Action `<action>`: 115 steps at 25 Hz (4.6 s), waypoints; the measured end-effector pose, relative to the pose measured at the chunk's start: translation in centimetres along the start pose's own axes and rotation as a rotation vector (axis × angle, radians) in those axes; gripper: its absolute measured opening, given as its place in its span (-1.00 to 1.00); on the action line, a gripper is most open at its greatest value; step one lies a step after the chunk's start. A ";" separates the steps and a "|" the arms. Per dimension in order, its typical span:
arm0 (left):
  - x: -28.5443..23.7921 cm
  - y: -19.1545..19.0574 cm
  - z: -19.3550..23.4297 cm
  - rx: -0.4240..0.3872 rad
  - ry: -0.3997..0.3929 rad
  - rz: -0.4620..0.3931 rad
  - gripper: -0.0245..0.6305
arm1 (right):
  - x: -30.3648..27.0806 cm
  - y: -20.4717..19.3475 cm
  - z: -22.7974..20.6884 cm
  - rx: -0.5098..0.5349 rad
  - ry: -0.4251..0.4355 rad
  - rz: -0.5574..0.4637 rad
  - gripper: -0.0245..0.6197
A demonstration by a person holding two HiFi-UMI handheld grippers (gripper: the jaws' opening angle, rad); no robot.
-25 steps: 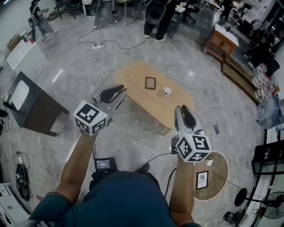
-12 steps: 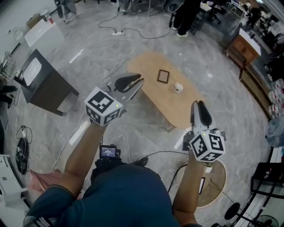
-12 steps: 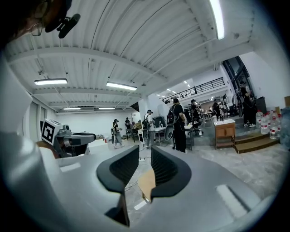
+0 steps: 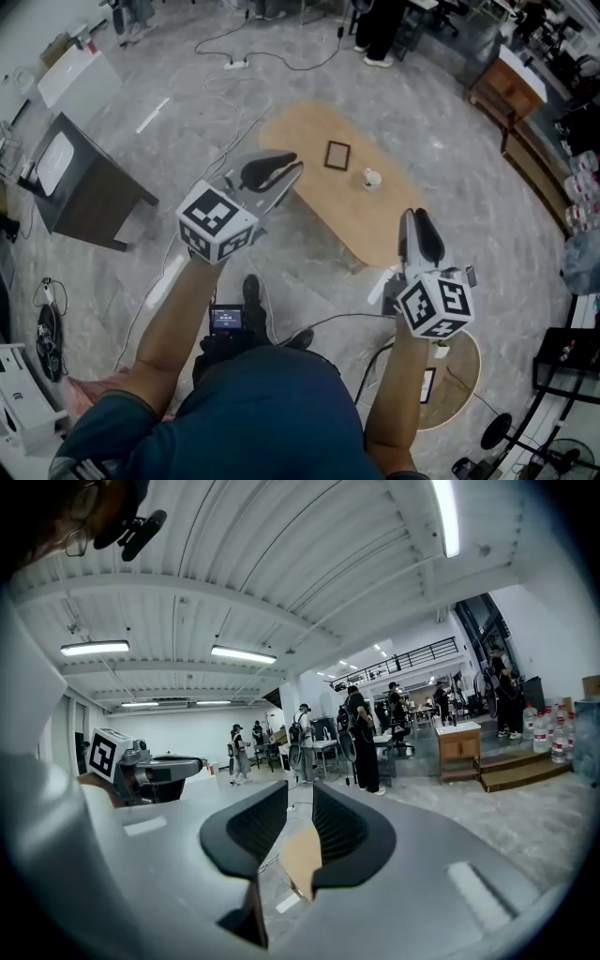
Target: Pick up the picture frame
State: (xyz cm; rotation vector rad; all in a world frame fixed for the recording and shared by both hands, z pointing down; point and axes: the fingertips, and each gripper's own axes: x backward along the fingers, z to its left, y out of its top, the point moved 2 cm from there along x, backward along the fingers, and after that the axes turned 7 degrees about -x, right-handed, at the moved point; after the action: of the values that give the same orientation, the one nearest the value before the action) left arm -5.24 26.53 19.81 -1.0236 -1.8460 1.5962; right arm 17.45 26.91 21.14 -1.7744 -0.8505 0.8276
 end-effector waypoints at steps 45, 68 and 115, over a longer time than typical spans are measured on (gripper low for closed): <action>-21.5 -5.3 23.8 0.061 -0.009 0.041 -0.76 | -32.0 5.0 -10.5 -0.035 0.013 0.082 -0.71; -36.7 -17.2 28.2 0.208 -0.054 0.219 -0.76 | -46.2 -1.5 -21.8 -0.143 0.004 0.240 -0.71; -50.3 -71.4 20.9 0.616 -0.231 0.890 -0.40 | -64.7 -49.6 -37.4 -0.407 -0.244 0.834 -0.66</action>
State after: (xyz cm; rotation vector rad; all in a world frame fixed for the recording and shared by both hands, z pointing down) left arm -6.93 -28.59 90.72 -1.4759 -0.8588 2.6447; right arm 5.55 -30.13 89.28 -2.4726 -0.4138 1.5062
